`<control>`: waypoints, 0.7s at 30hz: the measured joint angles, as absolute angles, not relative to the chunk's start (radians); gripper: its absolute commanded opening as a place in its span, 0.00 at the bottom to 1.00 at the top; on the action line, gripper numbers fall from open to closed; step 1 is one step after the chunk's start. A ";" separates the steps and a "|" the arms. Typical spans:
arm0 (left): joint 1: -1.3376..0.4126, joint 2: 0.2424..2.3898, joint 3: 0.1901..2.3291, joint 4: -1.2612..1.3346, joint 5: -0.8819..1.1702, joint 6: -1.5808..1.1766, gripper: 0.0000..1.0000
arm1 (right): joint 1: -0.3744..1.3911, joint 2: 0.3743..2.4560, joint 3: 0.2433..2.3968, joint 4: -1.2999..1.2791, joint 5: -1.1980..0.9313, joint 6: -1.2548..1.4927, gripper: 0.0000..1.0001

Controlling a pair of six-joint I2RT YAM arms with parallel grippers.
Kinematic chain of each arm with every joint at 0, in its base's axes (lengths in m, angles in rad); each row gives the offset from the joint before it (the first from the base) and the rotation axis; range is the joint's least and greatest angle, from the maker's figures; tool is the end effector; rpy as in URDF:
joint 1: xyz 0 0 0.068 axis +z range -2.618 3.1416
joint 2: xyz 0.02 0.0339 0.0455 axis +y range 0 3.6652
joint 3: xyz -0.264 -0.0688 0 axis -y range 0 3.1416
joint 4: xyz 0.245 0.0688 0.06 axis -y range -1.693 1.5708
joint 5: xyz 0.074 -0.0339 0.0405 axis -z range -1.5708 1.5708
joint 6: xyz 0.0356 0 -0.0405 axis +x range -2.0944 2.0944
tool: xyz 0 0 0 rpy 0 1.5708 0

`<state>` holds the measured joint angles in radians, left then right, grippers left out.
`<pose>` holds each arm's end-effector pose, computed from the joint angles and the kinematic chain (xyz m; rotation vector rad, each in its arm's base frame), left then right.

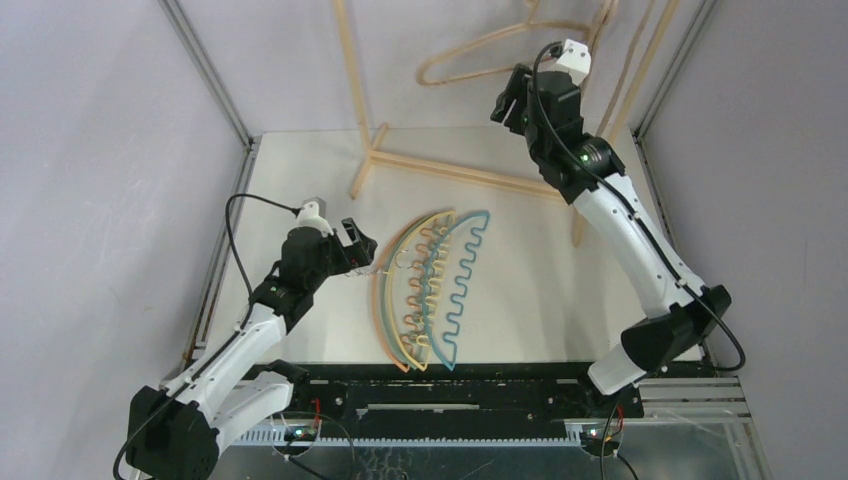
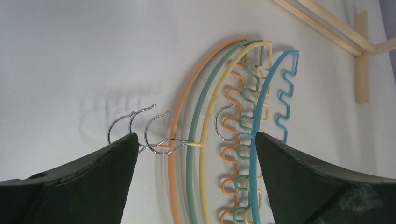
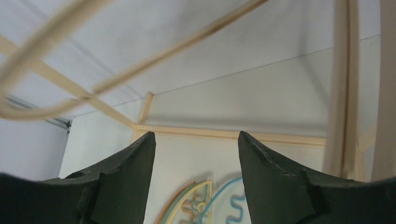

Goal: Organize the hangers

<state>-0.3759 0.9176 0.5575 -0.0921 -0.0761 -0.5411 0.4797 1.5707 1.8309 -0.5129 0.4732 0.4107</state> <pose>0.1949 -0.0740 0.2451 -0.2186 2.0466 -0.4998 0.3123 0.1442 0.4721 0.2692 1.7796 0.2052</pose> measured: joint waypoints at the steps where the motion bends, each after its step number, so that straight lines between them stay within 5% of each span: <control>1: -0.376 0.919 0.558 -0.092 -0.076 -0.541 1.00 | 0.495 1.550 1.809 -0.511 0.483 0.403 0.74; 13: -0.376 0.941 0.558 -0.091 -0.075 -0.541 1.00 | 0.707 1.313 1.606 -0.444 0.650 0.303 0.67; 17: -0.376 0.941 0.558 -0.091 -0.075 -0.541 1.00 | 0.823 1.233 1.576 -0.345 0.750 0.216 0.57; 21: -0.376 0.942 0.558 -0.091 -0.075 -0.541 0.99 | 0.864 1.171 1.552 -0.245 0.779 0.147 0.35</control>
<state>-0.3759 0.9424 0.5575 -0.0906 -0.0750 -0.5411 0.8639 1.1713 1.5520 -0.2447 0.7788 0.1467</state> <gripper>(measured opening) 0.996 0.456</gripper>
